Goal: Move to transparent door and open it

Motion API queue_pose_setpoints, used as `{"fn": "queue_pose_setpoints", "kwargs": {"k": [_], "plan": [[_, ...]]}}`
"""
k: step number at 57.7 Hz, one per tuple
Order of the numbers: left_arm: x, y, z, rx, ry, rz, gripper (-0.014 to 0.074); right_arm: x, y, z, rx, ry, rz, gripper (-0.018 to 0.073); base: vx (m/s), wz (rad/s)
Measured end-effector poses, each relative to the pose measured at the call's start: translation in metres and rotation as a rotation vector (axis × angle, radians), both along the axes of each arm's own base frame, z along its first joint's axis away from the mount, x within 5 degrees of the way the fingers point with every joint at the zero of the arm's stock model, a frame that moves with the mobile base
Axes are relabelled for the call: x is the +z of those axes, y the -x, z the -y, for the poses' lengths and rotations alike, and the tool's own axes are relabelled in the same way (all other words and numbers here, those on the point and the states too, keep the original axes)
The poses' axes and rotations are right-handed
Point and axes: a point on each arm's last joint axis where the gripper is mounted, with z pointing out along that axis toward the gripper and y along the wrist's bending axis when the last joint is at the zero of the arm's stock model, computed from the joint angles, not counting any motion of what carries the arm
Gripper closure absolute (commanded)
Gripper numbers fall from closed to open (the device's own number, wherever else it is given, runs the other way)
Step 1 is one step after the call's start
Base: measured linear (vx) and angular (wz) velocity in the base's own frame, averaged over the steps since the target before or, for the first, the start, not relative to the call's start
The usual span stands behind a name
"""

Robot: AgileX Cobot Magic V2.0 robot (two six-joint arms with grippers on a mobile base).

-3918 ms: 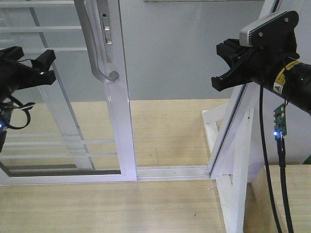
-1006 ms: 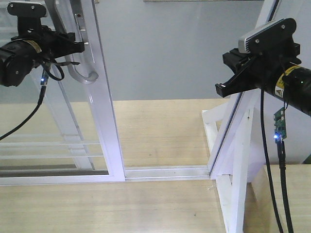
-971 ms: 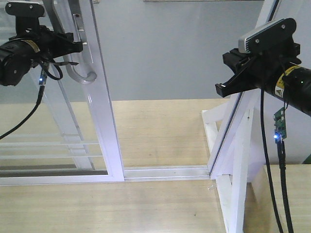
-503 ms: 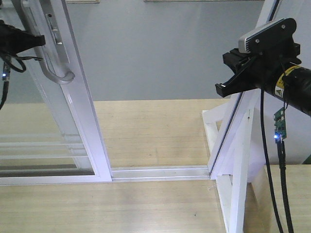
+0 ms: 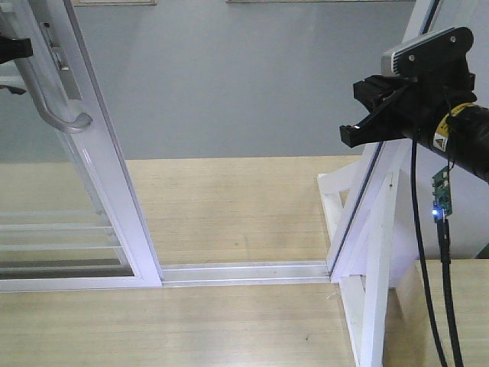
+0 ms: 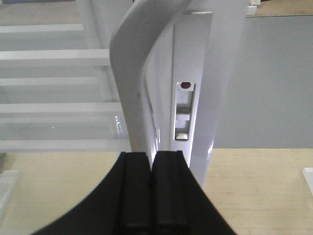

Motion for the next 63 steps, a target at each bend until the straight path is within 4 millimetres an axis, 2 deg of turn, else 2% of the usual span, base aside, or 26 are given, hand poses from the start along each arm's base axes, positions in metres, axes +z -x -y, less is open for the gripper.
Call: {"fn": "queue_pose_setpoints", "kwargs": {"k": [6, 14, 20, 26, 38, 47, 55, 63], "plan": [[-0.006, 0.024, 0.002, -0.008, 0.001, 0.011, 0.0603, 0.004, 0.003, 0.002, -0.014, -0.003, 0.000, 0.0565, 0.00, 0.00], [-0.021, 0.062, 0.005, -0.028, -0.001, 0.044, 0.0603, 0.019, 0.015, 0.008, -0.048, 0.002, 0.024, 0.0565, 0.00, 0.00], [-0.031, 0.092, 0.007, -0.036, -0.001, 0.062, 0.0603, 0.034, 0.032, 0.015, -0.075, 0.000, 0.056, 0.0565, 0.00, 0.00], [-0.044, 0.123, 0.008, -0.036, 0.004, 0.069, 0.0603, 0.037, 0.057, 0.021, -0.084, -0.015, 0.086, 0.0565, 0.00, 0.00], [-0.059, 0.184, 0.011, -0.026, 0.029, 0.144, 0.0603, 0.020, 0.122, 0.038, -0.105, -0.038, 0.131, 0.0565, 0.00, 0.00], [-0.062, 0.223, 0.014, -0.036, 0.035, 0.208, 0.0603, 0.007, 0.165, 0.054, -0.161, -0.043, 0.177, 0.0565, 0.00, 0.00], [-0.061, 0.248, 0.015, -0.042, 0.056, 0.254, 0.0603, -0.004, 0.191, 0.064, -0.203, -0.056, 0.220, 0.0564, 0.00, 0.00], [-0.061, 0.260, 0.014, -0.041, 0.061, 0.254, 0.0603, -0.004, 0.201, 0.066, -0.206, -0.075, 0.267, 0.0564, 0.00, 0.00]]}}
